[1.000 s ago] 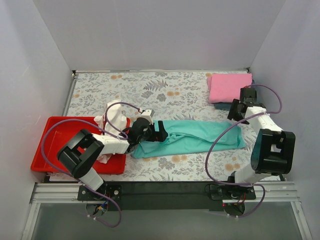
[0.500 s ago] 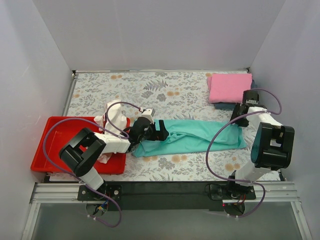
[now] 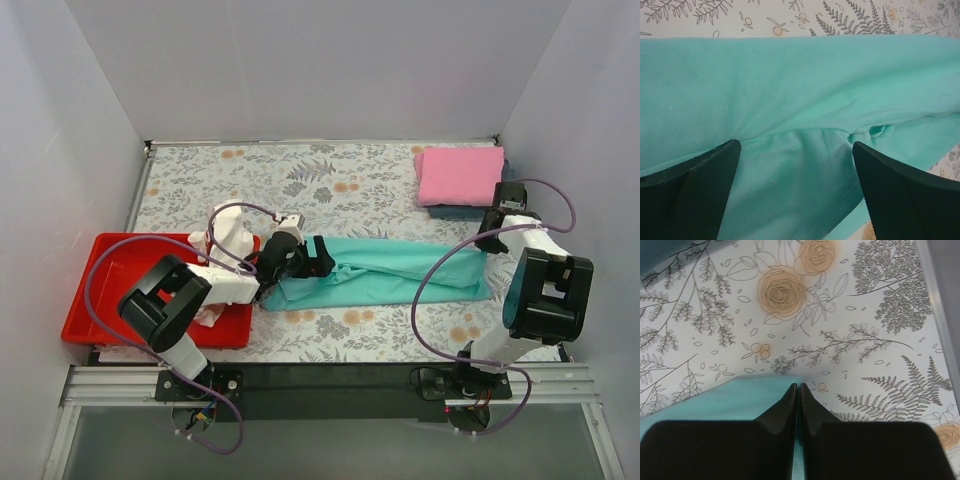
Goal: Fold and stack the t-shirts
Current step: Fold the tshirt
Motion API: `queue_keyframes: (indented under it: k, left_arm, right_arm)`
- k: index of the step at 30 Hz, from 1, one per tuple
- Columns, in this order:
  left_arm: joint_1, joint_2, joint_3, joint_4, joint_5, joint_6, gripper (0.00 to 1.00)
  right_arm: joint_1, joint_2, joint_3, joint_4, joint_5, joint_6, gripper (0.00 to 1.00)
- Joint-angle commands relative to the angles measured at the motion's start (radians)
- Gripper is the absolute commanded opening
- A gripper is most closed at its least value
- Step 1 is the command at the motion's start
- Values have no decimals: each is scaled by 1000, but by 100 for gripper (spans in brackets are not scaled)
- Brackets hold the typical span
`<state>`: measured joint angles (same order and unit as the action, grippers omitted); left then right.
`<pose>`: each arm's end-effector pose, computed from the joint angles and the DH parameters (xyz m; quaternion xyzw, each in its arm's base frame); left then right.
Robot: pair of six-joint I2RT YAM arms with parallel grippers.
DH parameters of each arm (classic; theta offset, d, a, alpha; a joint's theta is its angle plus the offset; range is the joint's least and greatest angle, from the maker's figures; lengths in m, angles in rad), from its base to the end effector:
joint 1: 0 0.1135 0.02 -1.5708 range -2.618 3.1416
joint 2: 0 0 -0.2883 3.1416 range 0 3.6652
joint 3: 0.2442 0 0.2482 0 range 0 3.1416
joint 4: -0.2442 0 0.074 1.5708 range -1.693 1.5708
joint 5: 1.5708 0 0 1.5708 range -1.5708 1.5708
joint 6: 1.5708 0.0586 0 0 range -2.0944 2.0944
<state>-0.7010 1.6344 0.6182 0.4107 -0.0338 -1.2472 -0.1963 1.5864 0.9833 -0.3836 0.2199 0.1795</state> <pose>0.2498 -0.2082 0.1526 -0.2464 0.8507 -0.3755 0.2731 0.3204 -0.0768 0.2051 0.2088 0.9292 -0.1075 0.2853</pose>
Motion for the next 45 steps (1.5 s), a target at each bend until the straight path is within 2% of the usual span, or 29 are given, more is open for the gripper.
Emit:
queue_keyframes:
  k: [1,5,6,8,12,15,19,22,30,37,45]
  left_arm:
    - [29,41,-48,-231,-72,-9,89]
    - [29,22,-54,-227,-61,-3,89]
    - [29,18,-58,-222,-52,0,89]
    - [28,-7,-66,-196,-38,12,89]
    - [24,-42,-72,-171,-25,31,89]
    - [23,-64,-54,-170,-20,45,89]
    - [5,-106,-35,-170,-18,52,89]
    - [-11,-159,-25,-170,-20,58,89]
    - [-18,-223,-3,-335,-109,-49,89]
    - [-18,-93,11,-308,-77,-103,90]
    - [-18,60,144,-266,-66,27,90]
  right_arm:
    - [-22,6,25,9,96,-6,1]
    - [-25,37,37,-1,116,6,3]
    - [-25,35,40,0,110,6,16]
    - [-22,6,35,2,89,3,32]
    - [29,-104,12,8,105,-8,41]
    - [124,-193,-3,11,107,-21,44]
    - [240,-249,-23,9,30,-34,46]
    - [277,-255,-67,28,-103,-25,46]
    - [322,-161,-155,97,-160,-28,46]
    - [356,-68,-152,101,-165,-9,45]
    - [390,-19,-163,72,-110,0,45]
